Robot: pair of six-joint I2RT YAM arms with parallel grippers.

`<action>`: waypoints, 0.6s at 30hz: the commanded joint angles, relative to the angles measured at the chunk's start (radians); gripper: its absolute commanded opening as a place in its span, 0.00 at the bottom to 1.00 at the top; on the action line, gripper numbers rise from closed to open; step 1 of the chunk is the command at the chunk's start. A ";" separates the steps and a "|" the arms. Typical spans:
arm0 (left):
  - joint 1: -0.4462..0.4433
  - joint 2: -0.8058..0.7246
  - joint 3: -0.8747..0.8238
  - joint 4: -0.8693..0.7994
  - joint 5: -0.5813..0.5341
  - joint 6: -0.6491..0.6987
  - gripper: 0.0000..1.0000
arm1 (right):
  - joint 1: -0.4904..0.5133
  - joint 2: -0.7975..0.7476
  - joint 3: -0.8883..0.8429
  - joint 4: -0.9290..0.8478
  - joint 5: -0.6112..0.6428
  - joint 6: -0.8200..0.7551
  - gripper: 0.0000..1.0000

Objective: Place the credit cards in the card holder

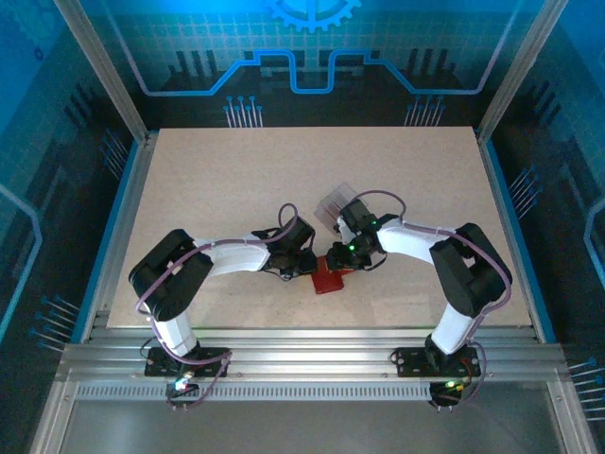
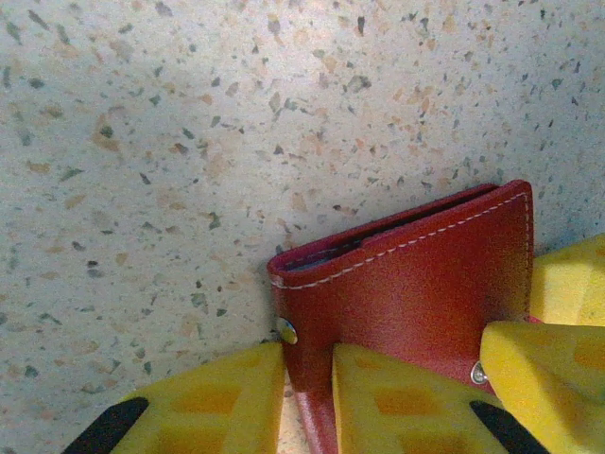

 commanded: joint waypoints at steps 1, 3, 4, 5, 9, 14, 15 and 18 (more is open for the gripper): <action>-0.007 0.021 -0.039 -0.039 -0.003 0.003 0.22 | 0.005 -0.009 -0.003 0.010 -0.039 -0.005 0.37; -0.008 0.028 -0.042 -0.034 -0.002 -0.001 0.22 | 0.008 -0.028 -0.002 0.006 -0.039 -0.005 0.36; -0.007 0.030 -0.042 -0.031 0.000 -0.001 0.22 | 0.009 -0.038 0.000 0.000 -0.037 -0.005 0.34; -0.007 0.032 -0.043 -0.028 0.002 -0.003 0.22 | 0.011 -0.045 0.004 -0.007 -0.037 -0.006 0.33; -0.008 0.034 -0.042 -0.025 0.004 -0.004 0.22 | 0.022 -0.076 0.018 -0.034 -0.026 -0.011 0.30; -0.007 0.030 -0.045 -0.007 0.023 -0.007 0.22 | 0.035 -0.094 0.037 -0.047 -0.042 -0.011 0.29; -0.007 0.028 -0.047 -0.001 0.029 -0.010 0.22 | 0.040 -0.097 0.041 -0.051 -0.041 -0.011 0.29; -0.006 0.019 -0.054 0.033 0.062 -0.024 0.24 | 0.043 -0.106 0.039 -0.031 -0.080 -0.002 0.27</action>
